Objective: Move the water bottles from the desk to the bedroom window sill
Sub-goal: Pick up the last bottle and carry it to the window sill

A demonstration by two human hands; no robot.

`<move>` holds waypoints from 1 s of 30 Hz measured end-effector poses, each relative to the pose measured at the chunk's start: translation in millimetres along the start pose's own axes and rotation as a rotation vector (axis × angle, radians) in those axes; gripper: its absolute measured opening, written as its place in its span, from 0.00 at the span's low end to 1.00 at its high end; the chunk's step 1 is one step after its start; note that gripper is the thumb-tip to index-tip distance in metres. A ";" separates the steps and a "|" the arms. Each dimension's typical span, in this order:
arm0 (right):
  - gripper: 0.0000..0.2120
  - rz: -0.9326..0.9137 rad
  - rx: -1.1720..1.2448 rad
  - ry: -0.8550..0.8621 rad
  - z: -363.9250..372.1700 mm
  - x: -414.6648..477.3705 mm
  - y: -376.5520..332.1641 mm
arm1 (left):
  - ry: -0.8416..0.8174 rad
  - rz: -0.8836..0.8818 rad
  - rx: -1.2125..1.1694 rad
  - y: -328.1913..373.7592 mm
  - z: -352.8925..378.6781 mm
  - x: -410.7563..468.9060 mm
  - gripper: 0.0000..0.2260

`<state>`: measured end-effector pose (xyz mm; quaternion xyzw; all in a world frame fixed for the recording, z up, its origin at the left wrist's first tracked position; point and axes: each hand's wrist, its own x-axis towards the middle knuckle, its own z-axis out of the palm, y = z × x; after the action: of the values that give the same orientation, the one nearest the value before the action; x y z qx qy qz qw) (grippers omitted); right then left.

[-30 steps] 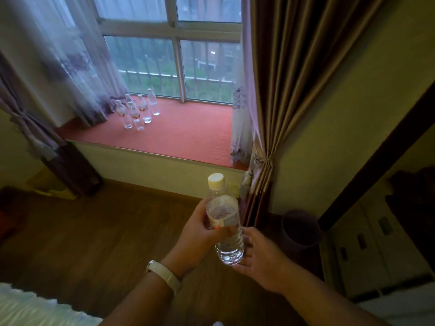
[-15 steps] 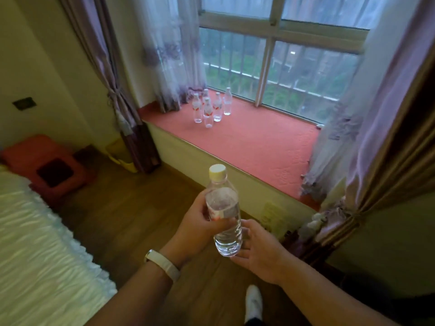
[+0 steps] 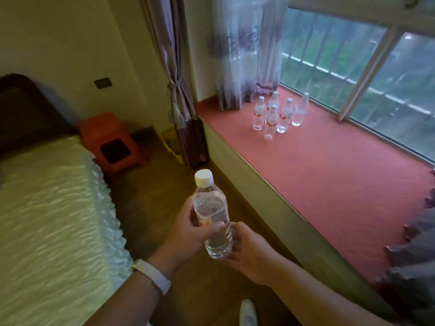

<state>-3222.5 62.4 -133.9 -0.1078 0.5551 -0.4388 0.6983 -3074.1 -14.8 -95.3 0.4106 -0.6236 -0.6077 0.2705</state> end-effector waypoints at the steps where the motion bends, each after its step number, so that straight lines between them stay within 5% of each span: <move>1: 0.14 0.000 -0.004 -0.007 -4.0 8.2 -14.5 | 0.010 0.010 0.006 6.2 2.4 13.5 0.30; 17: 0.19 0.049 0.116 -0.010 -21.3 157.4 -138.1 | -0.071 -0.034 -0.016 17.5 -29.8 212.7 0.29; 30: 0.24 -0.045 0.228 0.318 47.2 331.0 -267.1 | -0.298 0.051 -0.085 27.2 -130.4 447.8 0.28</move>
<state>-3313.6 -354.1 -171.8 0.0306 0.6026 -0.5258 0.5995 -3201.3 -463.3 -126.0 0.2881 -0.6407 -0.6809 0.2072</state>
